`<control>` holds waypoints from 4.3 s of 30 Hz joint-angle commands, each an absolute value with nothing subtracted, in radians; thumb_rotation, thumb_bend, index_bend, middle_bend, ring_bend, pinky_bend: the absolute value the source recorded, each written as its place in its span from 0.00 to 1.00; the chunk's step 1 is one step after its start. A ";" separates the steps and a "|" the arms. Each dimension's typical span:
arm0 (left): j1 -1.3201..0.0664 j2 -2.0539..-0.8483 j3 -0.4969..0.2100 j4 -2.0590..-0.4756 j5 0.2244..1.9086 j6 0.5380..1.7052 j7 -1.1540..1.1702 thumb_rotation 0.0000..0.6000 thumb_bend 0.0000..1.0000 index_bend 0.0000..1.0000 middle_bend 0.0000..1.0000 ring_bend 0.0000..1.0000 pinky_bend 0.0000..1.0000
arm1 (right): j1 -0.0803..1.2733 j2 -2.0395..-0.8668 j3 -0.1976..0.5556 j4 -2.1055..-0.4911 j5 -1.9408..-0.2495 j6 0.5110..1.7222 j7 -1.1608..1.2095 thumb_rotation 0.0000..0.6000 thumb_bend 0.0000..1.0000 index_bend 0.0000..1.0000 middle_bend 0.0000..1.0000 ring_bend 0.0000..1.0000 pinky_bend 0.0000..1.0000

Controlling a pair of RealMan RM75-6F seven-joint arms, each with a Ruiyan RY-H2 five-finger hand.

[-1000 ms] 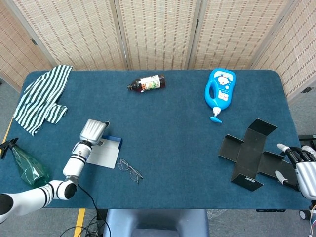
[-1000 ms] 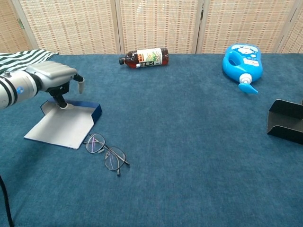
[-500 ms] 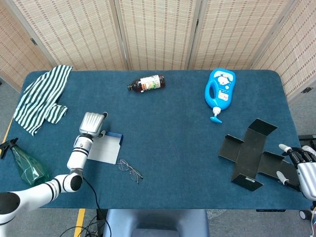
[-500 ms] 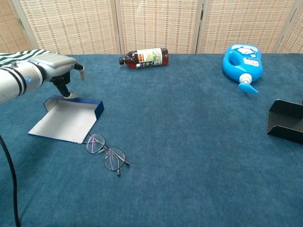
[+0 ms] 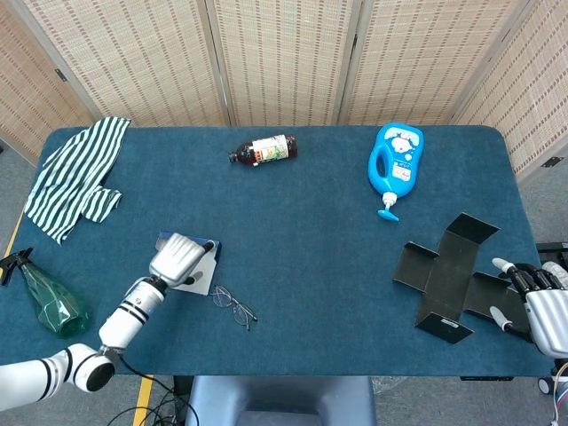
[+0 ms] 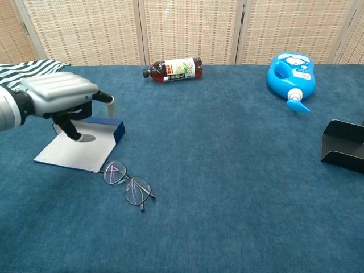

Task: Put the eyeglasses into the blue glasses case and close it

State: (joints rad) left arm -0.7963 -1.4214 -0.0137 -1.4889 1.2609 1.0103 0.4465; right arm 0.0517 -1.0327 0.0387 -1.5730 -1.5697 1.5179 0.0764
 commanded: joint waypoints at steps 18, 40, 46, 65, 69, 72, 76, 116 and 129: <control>-0.773 -1.494 0.039 -1.509 1.428 0.972 0.414 1.00 0.30 0.42 0.96 0.93 1.00 | 0.052 -1.029 0.039 -1.578 -1.568 1.518 0.074 1.00 0.26 0.17 0.35 0.25 0.24; -0.779 -1.604 0.028 -1.353 1.480 0.935 0.395 1.00 0.38 0.48 0.96 0.93 1.00 | 0.044 -1.029 0.040 -1.573 -1.560 1.525 0.081 1.00 0.26 0.17 0.35 0.25 0.24; -0.776 -1.611 0.026 -1.337 1.483 0.928 0.372 1.00 0.43 0.51 0.96 0.93 1.00 | 0.042 -1.027 0.041 -1.574 -1.558 1.528 0.082 1.00 0.27 0.17 0.36 0.25 0.24; -0.747 -1.640 0.015 -1.290 1.476 0.941 0.299 1.00 0.44 0.65 0.96 0.94 1.00 | 0.038 -1.026 0.043 -1.568 -1.554 1.532 0.093 1.00 0.26 0.17 0.36 0.25 0.24; -0.735 -1.619 0.007 -1.307 1.473 0.960 0.289 1.00 0.45 0.67 0.96 0.94 1.00 | 0.039 -1.026 0.044 -1.567 -1.554 1.531 0.095 1.00 0.27 0.17 0.36 0.25 0.24; -0.723 -1.586 0.004 -1.334 1.469 0.976 0.289 1.00 0.45 0.67 0.96 0.94 1.00 | 0.040 -1.025 0.045 -1.567 -1.554 1.531 0.094 1.00 0.26 0.17 0.36 0.25 0.24; -0.706 -1.535 -0.002 -1.365 1.454 0.991 0.286 1.00 0.45 0.67 0.96 0.94 1.00 | 0.042 -1.025 0.046 -1.568 -1.555 1.530 0.093 1.00 0.26 0.17 0.36 0.25 0.24; -0.668 -1.396 -0.046 -1.282 1.462 1.068 0.393 1.00 0.45 0.68 0.96 0.94 1.00 | 0.043 -1.023 0.046 -1.582 -1.562 1.534 0.081 1.00 0.26 0.17 0.36 0.25 0.24; -0.698 -1.541 -0.021 -0.949 1.510 1.026 0.301 1.00 0.45 0.66 0.96 0.94 1.00 | 0.043 -1.020 0.046 -1.587 -1.558 1.530 0.073 1.00 0.26 0.17 0.36 0.25 0.24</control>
